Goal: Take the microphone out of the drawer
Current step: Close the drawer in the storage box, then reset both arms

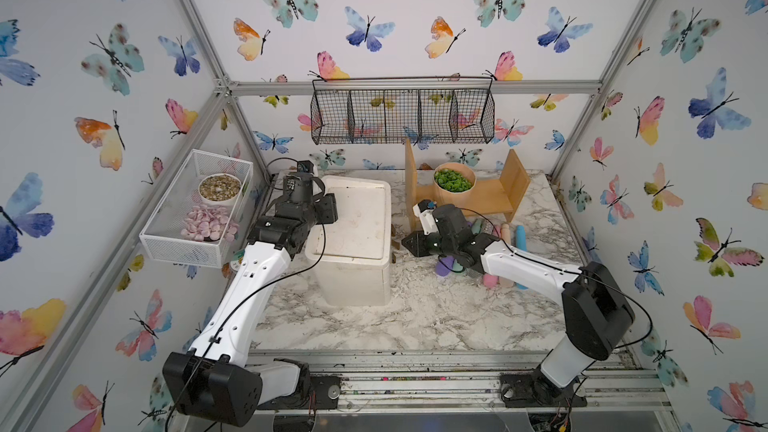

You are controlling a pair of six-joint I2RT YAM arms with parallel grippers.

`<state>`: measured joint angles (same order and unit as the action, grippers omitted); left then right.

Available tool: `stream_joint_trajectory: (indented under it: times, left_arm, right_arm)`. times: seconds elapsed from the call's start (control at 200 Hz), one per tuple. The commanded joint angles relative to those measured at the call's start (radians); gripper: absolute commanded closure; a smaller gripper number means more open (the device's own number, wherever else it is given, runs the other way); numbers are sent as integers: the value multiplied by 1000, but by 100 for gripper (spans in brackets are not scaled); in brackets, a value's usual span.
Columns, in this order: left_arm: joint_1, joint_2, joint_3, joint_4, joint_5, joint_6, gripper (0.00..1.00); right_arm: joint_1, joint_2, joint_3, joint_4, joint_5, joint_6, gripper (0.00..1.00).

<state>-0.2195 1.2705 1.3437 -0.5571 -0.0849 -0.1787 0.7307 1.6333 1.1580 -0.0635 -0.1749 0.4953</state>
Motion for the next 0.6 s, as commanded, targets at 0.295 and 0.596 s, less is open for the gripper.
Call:
stream_joint_trajectory:
  times: [0.295, 0.596]
  left_arm:
    - [67, -166, -68, 58, -214, 0, 14]
    - [267, -254, -291, 148, -96, -60, 14]
  right_arm:
    - [-23, -220, -152, -71, 1060, -424, 36]
    - [-222, -316, -292, 49, 1042, -417, 31]
